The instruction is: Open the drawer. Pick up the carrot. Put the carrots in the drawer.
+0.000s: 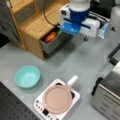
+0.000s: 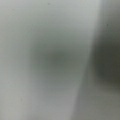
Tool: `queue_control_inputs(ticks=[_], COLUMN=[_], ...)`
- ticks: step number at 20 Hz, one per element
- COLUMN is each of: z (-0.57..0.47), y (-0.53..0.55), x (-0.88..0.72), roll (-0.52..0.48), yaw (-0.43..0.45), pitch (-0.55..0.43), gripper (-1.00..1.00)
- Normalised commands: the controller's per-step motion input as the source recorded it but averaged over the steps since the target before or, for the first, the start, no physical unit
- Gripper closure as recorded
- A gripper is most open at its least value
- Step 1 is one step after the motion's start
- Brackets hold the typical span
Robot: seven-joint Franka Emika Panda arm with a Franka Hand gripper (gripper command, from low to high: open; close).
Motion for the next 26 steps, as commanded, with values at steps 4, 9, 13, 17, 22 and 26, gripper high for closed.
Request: queue_control_inputs(ticks=[4,9,13,17,22,26], z=[0.22,0.37,0.33,0.15,0.04,0.05], y=[0.29,0.34,0.31,0.21,0.13,0.12], x=[0.18,0.25,0.18,0.10,0.09,0.15], roll=[-0.043,-0.024,0.020,0.050,0.073,0.096], yaw=[-0.123,-0.090,-0.069,-0.094,-0.133,-0.151], pitch=[0.128,0.187,0.207,0.168,0.130,0.123], gripper=[-1.00,-1.00,-1.00,-1.00,-1.00,-1.00])
